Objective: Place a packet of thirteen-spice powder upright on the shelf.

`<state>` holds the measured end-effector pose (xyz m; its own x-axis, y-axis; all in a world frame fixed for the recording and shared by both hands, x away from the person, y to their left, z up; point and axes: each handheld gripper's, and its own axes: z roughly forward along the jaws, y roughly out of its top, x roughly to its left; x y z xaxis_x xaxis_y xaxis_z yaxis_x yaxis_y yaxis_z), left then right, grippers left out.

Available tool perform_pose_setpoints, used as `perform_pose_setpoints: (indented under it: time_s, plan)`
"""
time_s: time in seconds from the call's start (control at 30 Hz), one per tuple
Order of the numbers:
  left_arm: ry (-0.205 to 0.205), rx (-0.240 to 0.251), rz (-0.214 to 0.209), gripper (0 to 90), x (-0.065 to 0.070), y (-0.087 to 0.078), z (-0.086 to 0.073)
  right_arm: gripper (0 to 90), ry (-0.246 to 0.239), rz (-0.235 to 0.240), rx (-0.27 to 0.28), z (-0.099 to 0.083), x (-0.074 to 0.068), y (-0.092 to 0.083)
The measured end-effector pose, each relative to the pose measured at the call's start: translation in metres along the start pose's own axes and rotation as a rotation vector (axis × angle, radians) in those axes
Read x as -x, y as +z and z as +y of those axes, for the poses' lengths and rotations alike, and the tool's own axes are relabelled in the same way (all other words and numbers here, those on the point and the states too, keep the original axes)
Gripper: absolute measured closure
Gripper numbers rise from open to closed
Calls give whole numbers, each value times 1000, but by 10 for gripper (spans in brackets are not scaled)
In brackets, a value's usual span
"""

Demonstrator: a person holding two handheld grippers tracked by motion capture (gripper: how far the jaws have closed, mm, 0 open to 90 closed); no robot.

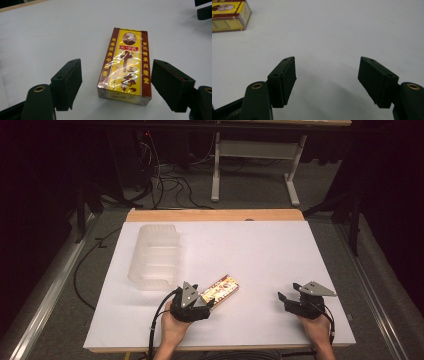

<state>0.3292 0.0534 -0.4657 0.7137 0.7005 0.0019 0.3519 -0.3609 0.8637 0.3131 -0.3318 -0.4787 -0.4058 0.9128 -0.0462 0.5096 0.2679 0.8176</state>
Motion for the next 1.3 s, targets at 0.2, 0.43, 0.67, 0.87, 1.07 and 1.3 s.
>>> perform_pose_setpoints:
  time_s: [0.2, 0.43, 0.67, 0.87, 1.07, 1.3]
  plan:
    - [-1, -37, -7, 253, 4, 4, 8, 310, 0, -1, -2, 0, 0, 0]
    - [22, -77, -26, 233, 10, 12, 19, 308, 2, 2, 1, 0, 0, 0]
    - [35, -124, -35, 200, 14, 21, 27, 307, 7, 4, 5, 0, 0, -1]
    - [39, -160, -59, 157, 15, 31, 39, 306, 4, 5, 7, 0, 0, -1]
    - [65, -197, -59, 156, 17, 40, 46, 306, -3, 4, 1, 0, 0, 0]
    - [79, -255, -67, 178, 19, 56, 59, 306, 1, 6, 12, 0, 0, -1]
